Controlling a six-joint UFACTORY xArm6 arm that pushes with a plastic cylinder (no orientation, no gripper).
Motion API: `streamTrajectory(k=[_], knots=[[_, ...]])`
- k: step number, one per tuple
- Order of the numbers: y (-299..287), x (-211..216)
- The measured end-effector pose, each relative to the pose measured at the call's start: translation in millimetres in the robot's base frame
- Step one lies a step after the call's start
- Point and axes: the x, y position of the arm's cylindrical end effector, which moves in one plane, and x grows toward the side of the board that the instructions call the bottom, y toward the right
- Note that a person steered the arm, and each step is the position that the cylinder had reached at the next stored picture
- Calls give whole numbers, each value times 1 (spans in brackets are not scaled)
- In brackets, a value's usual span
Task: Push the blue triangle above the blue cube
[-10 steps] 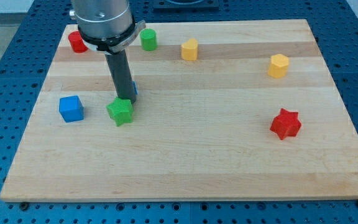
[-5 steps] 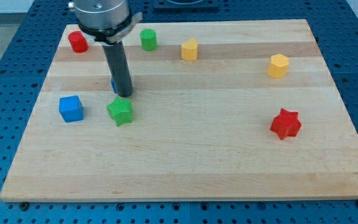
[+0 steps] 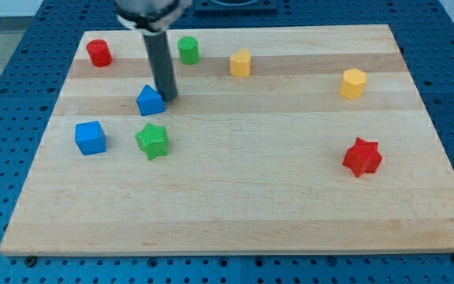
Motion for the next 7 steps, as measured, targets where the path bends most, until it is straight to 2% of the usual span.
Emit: streamTrajectory(k=[2,4,5,6,7], knots=[[-2,1],[-59,6],[-52,6],[1,6],[12,4]])
